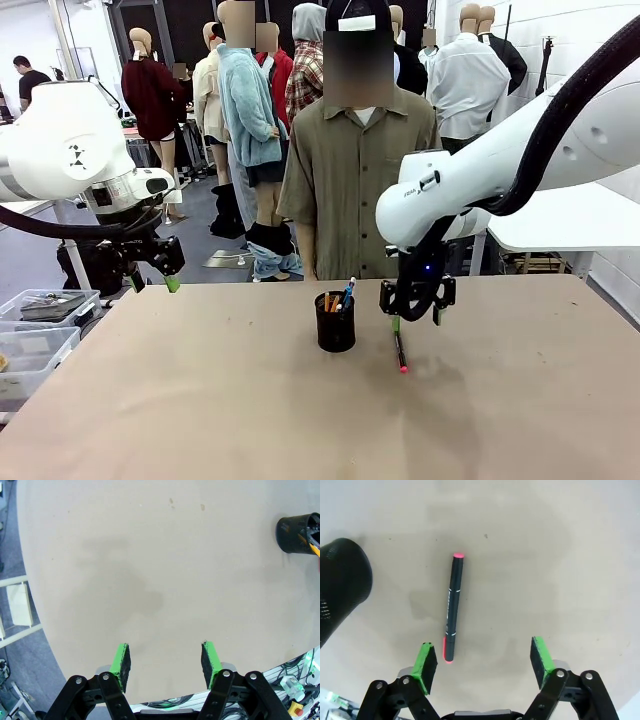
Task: Place the pens into the pen holder.
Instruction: Pick up a writing instrument from the table and place it into the Pen holder.
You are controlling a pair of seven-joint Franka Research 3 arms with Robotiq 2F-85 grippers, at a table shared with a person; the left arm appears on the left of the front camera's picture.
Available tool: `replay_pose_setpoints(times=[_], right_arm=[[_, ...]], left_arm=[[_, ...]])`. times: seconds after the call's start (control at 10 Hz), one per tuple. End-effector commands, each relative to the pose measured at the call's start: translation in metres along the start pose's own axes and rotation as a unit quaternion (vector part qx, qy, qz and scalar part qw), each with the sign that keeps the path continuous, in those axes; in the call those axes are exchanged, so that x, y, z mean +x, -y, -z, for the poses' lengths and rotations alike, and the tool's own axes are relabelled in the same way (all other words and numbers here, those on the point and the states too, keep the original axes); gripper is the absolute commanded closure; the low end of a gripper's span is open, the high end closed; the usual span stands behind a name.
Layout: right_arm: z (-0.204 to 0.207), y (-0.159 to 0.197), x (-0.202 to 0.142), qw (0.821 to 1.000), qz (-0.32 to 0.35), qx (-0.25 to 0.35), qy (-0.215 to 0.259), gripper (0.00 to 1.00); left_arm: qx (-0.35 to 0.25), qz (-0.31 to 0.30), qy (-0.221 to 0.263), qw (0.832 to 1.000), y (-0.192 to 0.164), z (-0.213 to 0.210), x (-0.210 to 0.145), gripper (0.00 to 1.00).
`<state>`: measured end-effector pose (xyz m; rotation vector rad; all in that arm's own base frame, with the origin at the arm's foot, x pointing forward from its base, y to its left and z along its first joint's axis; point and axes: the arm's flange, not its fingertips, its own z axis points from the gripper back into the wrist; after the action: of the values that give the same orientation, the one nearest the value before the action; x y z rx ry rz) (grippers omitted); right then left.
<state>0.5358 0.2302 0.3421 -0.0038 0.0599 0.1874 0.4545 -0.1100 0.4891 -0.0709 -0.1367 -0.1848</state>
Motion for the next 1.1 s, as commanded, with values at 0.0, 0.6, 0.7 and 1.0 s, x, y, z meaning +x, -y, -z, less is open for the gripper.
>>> replay_pose_setpoints(times=[0.0,0.6,0.7,1.0], right_arm=[[0.004,-0.01,0.0,1.0,0.008,-0.022,-0.003,0.07],[0.038,-0.021,0.002,1.0,0.01,-0.013,0.007,0.07],[0.04,-0.02,0.003,1.0,0.016,-0.017,0.01,0.07],[0.038,-0.024,0.001,1.0,0.001,-0.008,0.013,0.42]], left_arm=[[0.007,-0.004,-0.002,1.0,0.0,-0.002,-0.001,0.26],[0.007,-0.004,-0.002,1.0,0.0,-0.002,-0.001,0.26],[0.007,-0.004,-0.002,1.0,0.0,-0.002,-0.001,0.26],[0.007,-0.004,-0.002,1.0,0.0,-0.002,-0.001,0.26]])
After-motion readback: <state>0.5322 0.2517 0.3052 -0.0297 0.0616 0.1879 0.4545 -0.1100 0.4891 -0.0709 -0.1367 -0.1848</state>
